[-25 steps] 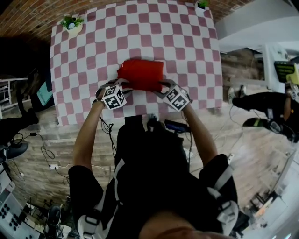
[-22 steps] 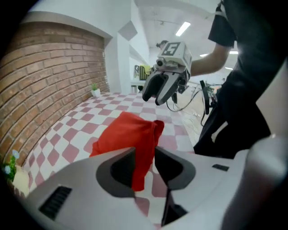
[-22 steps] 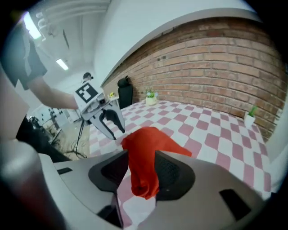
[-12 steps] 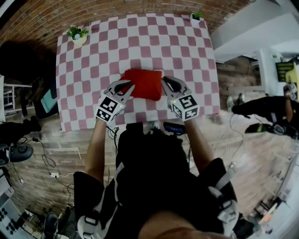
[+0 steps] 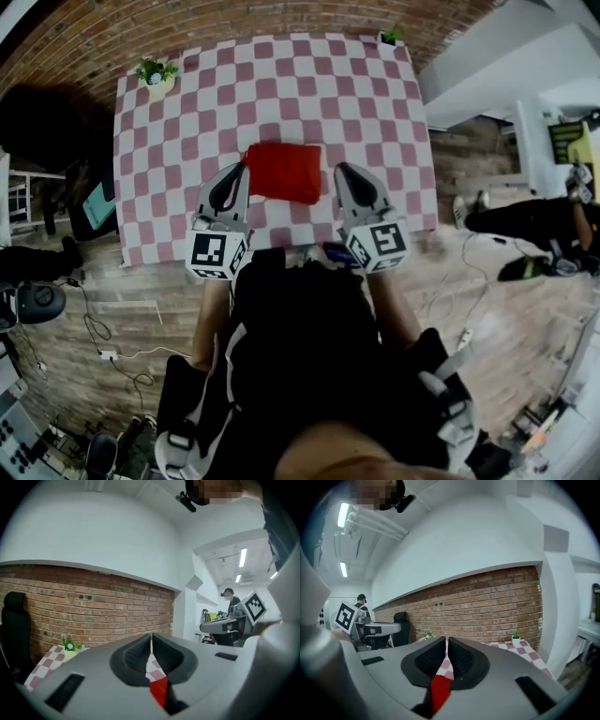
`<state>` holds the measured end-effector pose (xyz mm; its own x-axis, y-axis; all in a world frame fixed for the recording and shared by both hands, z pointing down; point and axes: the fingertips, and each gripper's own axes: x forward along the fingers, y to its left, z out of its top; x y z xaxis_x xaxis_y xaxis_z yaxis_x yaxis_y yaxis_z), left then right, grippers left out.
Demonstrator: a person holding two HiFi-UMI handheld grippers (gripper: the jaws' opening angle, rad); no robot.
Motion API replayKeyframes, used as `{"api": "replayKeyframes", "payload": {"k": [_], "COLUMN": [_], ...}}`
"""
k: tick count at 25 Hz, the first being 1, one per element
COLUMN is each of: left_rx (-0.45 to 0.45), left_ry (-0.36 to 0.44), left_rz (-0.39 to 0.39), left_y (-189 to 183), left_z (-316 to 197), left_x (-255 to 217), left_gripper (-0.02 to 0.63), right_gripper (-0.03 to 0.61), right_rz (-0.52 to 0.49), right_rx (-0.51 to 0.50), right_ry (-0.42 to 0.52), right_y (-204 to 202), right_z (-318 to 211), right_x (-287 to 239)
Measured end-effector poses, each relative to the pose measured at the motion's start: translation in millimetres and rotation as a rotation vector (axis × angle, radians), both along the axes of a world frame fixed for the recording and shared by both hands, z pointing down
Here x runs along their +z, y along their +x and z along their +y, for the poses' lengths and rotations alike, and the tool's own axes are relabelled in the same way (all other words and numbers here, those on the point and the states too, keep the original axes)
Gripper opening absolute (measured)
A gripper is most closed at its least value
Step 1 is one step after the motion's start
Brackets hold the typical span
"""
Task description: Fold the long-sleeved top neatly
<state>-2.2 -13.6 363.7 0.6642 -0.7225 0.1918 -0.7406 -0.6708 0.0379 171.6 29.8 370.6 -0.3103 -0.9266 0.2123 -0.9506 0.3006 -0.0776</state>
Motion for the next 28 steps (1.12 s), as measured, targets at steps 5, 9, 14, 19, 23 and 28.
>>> {"api": "replayKeyframes", "payload": {"k": [5, 9, 14, 19, 23, 28], "left_rx": [-0.002, -0.005, -0.015, -0.015, -0.009, -0.023], "left_ry": [-0.012, -0.005, 0.000, -0.011, -0.011, -0.002], "left_rz": [0.011, 0.018, 0.024, 0.025, 0.024, 0.017], "left_y": [3, 4, 2, 0, -1, -4], "left_z": [5, 4, 3, 5, 5, 3], "left_x": [5, 1, -3, 1, 1, -1], "left_gripper": [0.017, 0.017, 0.017, 0.017, 0.017, 0.017], "right_gripper": [0.023, 0.025, 0.023, 0.023, 0.023, 0.023], "right_rz": [0.001, -0.006, -0.005, 0.005, 0.002, 0.007], "right_rx": [0.023, 0.036, 0.021, 0.008, 0.005, 0.001], "right_ry": [-0.002, 0.007, 0.007, 0.006, 0.001, 0.008], "right_y": [7, 9, 7, 2, -2, -3], "right_z": [2, 1, 3, 3, 2, 2], "right_x": [3, -3, -4, -4, -4, -7]}}
